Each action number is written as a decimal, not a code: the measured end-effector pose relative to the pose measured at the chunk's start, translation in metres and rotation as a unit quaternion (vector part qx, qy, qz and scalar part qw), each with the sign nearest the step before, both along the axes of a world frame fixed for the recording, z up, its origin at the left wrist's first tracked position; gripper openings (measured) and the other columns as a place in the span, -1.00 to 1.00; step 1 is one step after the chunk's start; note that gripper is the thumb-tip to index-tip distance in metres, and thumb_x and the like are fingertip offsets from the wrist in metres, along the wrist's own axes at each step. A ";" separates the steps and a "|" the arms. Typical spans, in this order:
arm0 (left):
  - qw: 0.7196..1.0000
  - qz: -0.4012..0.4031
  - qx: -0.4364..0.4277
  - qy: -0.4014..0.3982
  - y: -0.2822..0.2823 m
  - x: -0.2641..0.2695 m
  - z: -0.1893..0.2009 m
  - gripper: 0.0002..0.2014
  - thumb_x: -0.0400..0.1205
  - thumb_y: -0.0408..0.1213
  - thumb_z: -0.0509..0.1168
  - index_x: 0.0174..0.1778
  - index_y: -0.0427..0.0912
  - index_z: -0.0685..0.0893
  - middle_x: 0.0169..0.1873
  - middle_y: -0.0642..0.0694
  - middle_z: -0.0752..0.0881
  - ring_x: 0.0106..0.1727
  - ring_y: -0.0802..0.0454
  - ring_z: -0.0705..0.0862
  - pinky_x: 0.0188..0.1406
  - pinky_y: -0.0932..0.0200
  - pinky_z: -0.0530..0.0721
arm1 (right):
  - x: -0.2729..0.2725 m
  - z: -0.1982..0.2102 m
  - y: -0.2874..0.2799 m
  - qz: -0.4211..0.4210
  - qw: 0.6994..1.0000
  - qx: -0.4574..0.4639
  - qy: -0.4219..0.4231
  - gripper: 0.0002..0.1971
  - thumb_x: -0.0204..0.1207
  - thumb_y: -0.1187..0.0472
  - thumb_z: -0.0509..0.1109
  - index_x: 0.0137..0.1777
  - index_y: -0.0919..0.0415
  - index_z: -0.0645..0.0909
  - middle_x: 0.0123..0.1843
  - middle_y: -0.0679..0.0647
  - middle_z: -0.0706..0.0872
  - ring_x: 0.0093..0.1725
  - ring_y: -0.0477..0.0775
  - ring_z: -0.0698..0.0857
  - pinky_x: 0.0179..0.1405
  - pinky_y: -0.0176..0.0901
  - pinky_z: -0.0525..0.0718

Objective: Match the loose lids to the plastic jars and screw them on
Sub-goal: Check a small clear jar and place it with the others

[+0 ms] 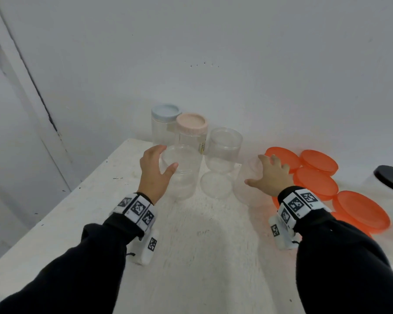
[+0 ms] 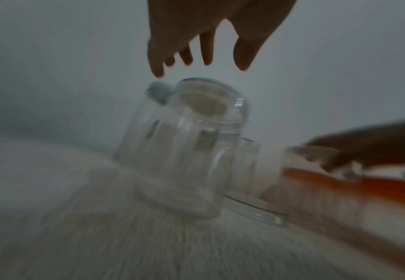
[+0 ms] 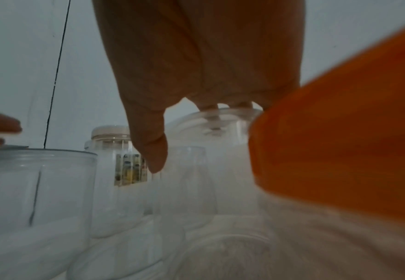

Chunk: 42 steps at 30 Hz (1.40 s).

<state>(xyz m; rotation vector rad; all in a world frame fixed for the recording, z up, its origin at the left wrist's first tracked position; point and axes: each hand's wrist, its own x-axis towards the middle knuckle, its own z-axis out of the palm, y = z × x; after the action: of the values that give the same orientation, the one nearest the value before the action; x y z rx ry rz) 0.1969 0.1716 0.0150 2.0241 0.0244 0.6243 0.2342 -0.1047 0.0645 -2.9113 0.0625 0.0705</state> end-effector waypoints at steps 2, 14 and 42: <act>0.993 0.012 0.080 -0.088 -0.018 -0.012 0.010 -0.55 0.55 -0.08 0.28 0.32 -0.22 0.52 0.39 -0.18 0.38 0.41 0.04 0.21 0.44 0.14 0.18 | 0.002 -0.001 -0.001 -0.001 1.000 0.017 -0.014 -0.11 0.40 -0.10 0.48 0.62 0.10 0.09 0.61 0.23 0.12 0.50 0.39 0.16 0.44 0.17 0.24; 0.966 -0.182 0.181 -0.021 -0.085 0.015 -0.003 -0.67 0.58 -0.29 0.34 0.23 -0.30 0.53 0.20 -0.17 0.54 0.29 -0.03 0.40 0.19 0.40 0.23 | -0.013 0.029 -0.012 0.027 0.978 0.162 -0.131 0.07 0.14 -0.07 0.65 0.59 -0.05 0.10 0.37 0.23 0.21 0.36 0.28 0.25 0.34 0.08 0.34; 0.830 -0.240 0.437 0.250 -0.112 0.000 -0.016 -0.13 0.41 0.14 0.45 0.56 -0.04 0.21 0.51 -0.11 0.19 0.50 -0.09 0.19 0.39 -0.07 0.35 | -0.065 0.045 -0.045 0.100 0.944 0.261 -0.174 0.03 0.08 0.18 0.70 0.53 -0.02 0.18 0.32 0.07 0.21 0.22 0.07 0.37 0.13 -0.19 0.45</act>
<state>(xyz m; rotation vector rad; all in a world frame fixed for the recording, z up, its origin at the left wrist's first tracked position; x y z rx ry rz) 0.1965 0.0594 -0.0010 2.8717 -0.5357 -0.3185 0.1692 -0.1499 0.1092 -2.3467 -0.2695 -0.3416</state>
